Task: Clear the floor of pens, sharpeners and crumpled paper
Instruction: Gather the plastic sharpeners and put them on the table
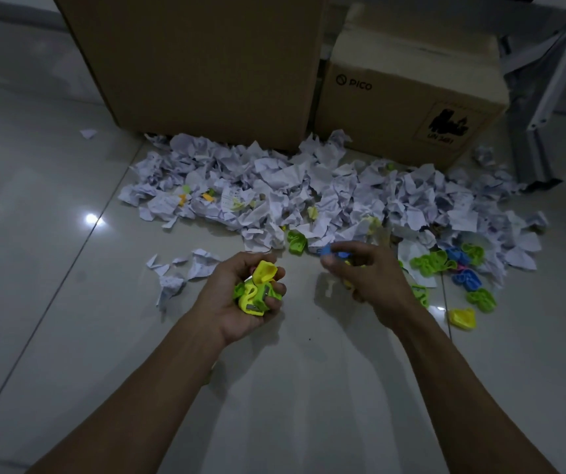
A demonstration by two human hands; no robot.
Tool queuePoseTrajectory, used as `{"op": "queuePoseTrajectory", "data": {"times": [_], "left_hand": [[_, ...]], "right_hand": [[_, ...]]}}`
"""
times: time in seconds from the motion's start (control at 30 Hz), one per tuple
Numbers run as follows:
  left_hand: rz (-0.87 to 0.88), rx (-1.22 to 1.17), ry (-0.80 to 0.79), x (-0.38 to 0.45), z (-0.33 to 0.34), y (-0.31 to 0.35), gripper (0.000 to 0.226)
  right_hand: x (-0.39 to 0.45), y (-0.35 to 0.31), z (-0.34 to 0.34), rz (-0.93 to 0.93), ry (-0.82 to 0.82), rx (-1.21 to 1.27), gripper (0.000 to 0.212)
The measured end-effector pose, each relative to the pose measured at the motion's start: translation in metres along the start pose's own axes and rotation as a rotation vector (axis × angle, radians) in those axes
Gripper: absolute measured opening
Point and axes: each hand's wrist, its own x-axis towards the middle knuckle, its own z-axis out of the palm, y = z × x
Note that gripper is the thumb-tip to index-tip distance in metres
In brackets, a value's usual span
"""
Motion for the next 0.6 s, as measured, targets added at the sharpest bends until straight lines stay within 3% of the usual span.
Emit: {"op": "queuePoseTrajectory", "data": {"times": [0.13,0.23,0.33,0.47,0.5,0.6], "left_hand": [[-0.116,0.068,-0.019,0.006,0.003,0.001,0.009],[-0.16,0.074,-0.037,0.011,0.007,0.002,0.012],[-0.169,0.089,-0.018,0.016,0.008,0.002,0.014],[-0.164,0.1,0.01,0.017,0.004,0.001,0.016],[-0.164,0.098,0.013,0.017,0.002,0.002,0.015],[-0.152,0.099,0.024,0.016,-0.002,0.005,0.013]], "right_hand": [[-0.014,0.009,0.003,0.272,-0.166,0.846,0.072],[-0.017,0.019,0.01,0.311,-0.217,1.114,0.092],[-0.016,0.023,0.019,0.299,-0.213,1.129,0.081],[-0.011,0.014,0.03,0.372,-0.143,0.986,0.028],[-0.01,0.009,0.032,0.404,-0.13,0.906,0.017],[-0.003,-0.001,0.041,0.408,-0.025,0.489,0.01]]}}
